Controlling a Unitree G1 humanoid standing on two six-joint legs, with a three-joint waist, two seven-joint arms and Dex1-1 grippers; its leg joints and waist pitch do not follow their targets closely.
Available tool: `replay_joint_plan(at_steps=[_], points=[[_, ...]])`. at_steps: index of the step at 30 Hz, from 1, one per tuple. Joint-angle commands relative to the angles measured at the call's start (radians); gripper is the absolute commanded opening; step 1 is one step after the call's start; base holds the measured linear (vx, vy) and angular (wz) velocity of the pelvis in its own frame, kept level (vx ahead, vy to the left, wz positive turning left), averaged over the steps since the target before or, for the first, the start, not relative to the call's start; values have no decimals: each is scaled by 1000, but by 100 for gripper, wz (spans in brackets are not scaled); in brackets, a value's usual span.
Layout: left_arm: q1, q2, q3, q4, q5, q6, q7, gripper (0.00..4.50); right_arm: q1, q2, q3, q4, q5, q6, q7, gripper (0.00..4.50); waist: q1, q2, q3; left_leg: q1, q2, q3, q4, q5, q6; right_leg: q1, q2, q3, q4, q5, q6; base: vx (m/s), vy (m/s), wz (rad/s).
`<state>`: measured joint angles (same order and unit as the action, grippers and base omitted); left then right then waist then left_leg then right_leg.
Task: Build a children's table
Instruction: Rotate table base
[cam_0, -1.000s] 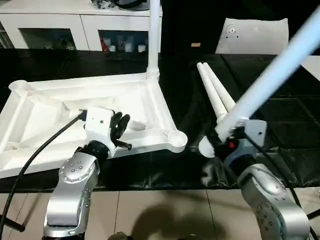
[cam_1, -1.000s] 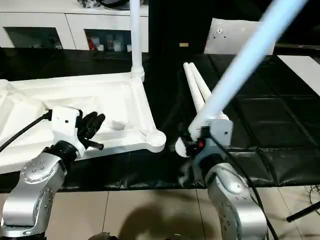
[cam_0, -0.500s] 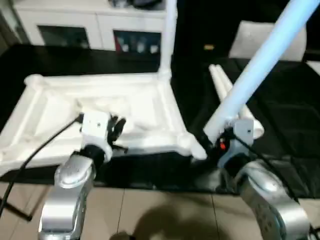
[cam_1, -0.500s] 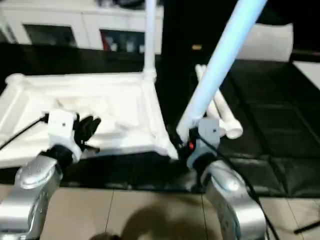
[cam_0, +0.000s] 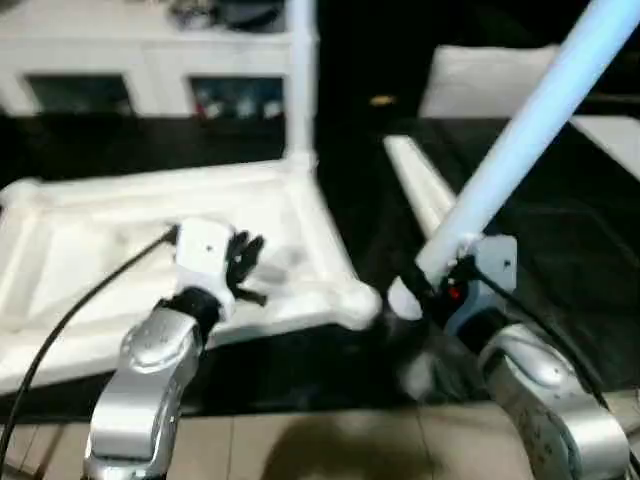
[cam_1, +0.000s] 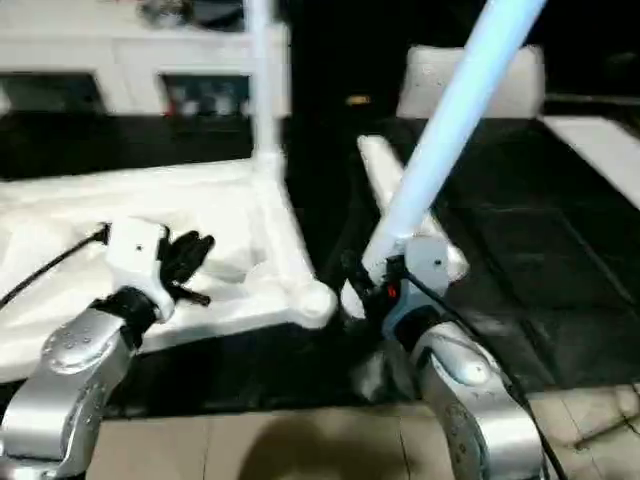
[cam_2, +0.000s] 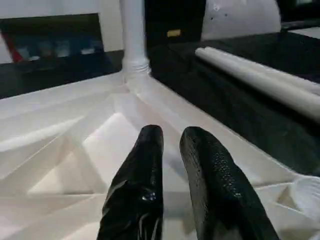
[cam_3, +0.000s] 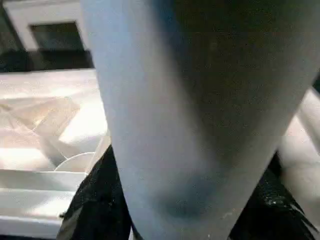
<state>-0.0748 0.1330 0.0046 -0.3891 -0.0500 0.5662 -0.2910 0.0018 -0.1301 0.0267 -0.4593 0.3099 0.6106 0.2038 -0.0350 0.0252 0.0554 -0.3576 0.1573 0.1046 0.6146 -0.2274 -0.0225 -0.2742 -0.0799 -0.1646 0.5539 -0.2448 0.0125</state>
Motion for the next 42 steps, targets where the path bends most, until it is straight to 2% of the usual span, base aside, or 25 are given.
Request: replay_joint_plan(at_steps=[1,2,3,4,5,6,7,8,9,10,11,12,13,15,17,18,19,20,22,24,27,31,35,37,42], points=[[5,10,11,-12,-6,10,5,87,-3,38,-24,-5,44,6,-17,190,-8,18,-70,38,70,-28,-90,-118,124,20,-35,55,-53,-301,-146,155,18,27],[7,13,9,-13,-8,8,4,87,-8,22,-16,-5,27,0,-11,190,-32,38,-77,138,119,-97,-102,-36,231,-63,5,43,36,-153,-155,191,10,8],[9,14,9,-13,-9,7,2,87,-9,16,-13,-6,20,-6,-9,190,-42,33,-81,172,139,-130,-96,40,306,-106,7,54,76,-135,-119,191,10,8],[10,14,8,-13,-10,7,1,87,-9,13,-10,-6,15,-10,-10,190,-29,15,-73,182,172,-145,-81,154,429,-151,-21,92,123,-118,-45,173,-19,11],[14,15,5,-13,-15,5,-6,87,-9,15,-16,-9,13,-35,-11,190,-22,-13,-67,138,109,-84,-59,196,435,-157,-52,139,87,32,-46,133,-44,13],[15,16,4,-13,-17,5,-8,87,-9,15,-17,-9,13,-41,-11,190,-15,-35,-67,93,50,-39,-37,161,387,-118,-67,161,34,119,-64,133,-44,13],[15,16,4,-13,-17,5,-9,87,-9,15,-18,-10,13,-44,-11,190,1,-63,-66,31,-14,3,-15,80,337,-60,-73,196,1,129,-60,121,-74,16],[19,19,0,-14,-34,0,-25,87,-7,14,-22,-13,21,-57,0,190,31,-72,-73,-55,-39,-6,55,27,252,37,-159,280,-11,283,-151,107,-82,5],[21,24,-5,-15,-50,0,-43,87,-6,18,-27,-12,17,-76,8,190,46,-65,-83,-68,-20,-21,28,141,131,41,-135,239,47,586,-170,107,-82,5],[21,24,-6,-15,-51,0,-44,87,-6,19,-27,-12,17,-77,8,190,47,-58,-82,-60,-19,-17,-1,199,81,27,-96,207,69,727,-158,33,-71,-11],[23,22,2,-15,-87,3,-71,87,-5,18,-33,-12,20,-79,13,190,44,-38,-79,-38,-12,-13,-24,274,34,3,-52,176,78,844,-134,-13,-60,-5],[22,19,14,-12,-104,3,-79,104,-6,19,-38,-11,21,-81,8,190,43,-22,-84,-22,6,-17,-21,300,32,-8,-42,174,80,857,-129,-13,-60,-5],[16,19,24,-5,-128,11,-97,104,-6,23,-46,-9,22,-88,0,190,42,-17,-81,-17,16,-20,-27,284,18,-12,-39,169,78,794,-141,0,0,0],[4,38,18,9,-138,24,-129,114,-10,30,-58,-4,33,-107,0,190,40,-16,-65,0,41,-24,-52,84,-36,-21,-39,162,42,374,-196,0,0,0],[-10,65,0,25,-142,27,-172,120,-11,30,-63,0,46,-104,2,190,39,-21,-57,4,45,-17,-63,-47,-39,-24,-44,171,25,152,-225,0,0,0],[-28,96,-35,46,-144,19,-225,120,-15,30,-75,7,52,-100,2,190,39,-18,-47,9,47,-15,-73,-128,-38,-35,-43,172,14,15,-221,0,0,0],[-30,100,-38,48,-145,18,-231,120,-16,31,-77,8,53,-99,2,190,39,-17,-41,12,47,-14,-79,-185,-41,-40,-43,174,7,-70,-214,-101,20,1],[-45,126,-65,63,-160,17,-280,120,-23,32,-84,19,44,-106,-4,190,34,-18,-29,18,49,-14,-90,-320,-60,-51,-46,173,-8,-262,-191,-99,14,0],[-61,149,-85,76,-172,22,-316,120,-33,12,-72,37,5,-140,3,190,31,-20,-31,21,48,-14,-89,-375,-82,-57,-55,178,-21,-386,-159,-84,14,-2],[-99,176,-117,116,-174,30,-370,120,-41,-14,-64,43,34,-74,41,190,30,-21,-35,16,48,-10,-89,-344,-81,-55,-54,180,-20,-367,-145,-57,14,-4],[-165,236,-180,196,-155,18,-475,143,-54,-67,-34,59,32,-63,96,190,32,-24,-39,10,45,-3,-86,-279,-59,-58,-53,184,-21,-338,-142,-18,2,-1],[-223,269,-219,277,-136,10,-538,173,-67,-89,-27,69,41,-51,121,190,33,-24,-47,6,44,4,-83,-204,-47,-54,-51,183,-11,-227,-173,0,0,0],[-285,302,-266,360,-137,10,-607,210,-81,-110,-23,75,51,-33,142,190,39,-24,-69,-7,43,9,-65,28,-6,-38,-49,179,21,98,-228,0,0,0],[-303,304,-280,387,-146,16,-630,212,-82,-126,-12,69,53,-29,160,190,42,-19,-68,-4,42,13,-60,66,14,-43,-46,176,24,184,-256,0,0,0],[-314,321,-328,404,-146,-17,-712,229,-79,-126,-7,69,42,-27,153,190,41,-21,-59,-3,52,16,-72,-36,4,-42,-52,175,13,48,-269,0,0,0]])
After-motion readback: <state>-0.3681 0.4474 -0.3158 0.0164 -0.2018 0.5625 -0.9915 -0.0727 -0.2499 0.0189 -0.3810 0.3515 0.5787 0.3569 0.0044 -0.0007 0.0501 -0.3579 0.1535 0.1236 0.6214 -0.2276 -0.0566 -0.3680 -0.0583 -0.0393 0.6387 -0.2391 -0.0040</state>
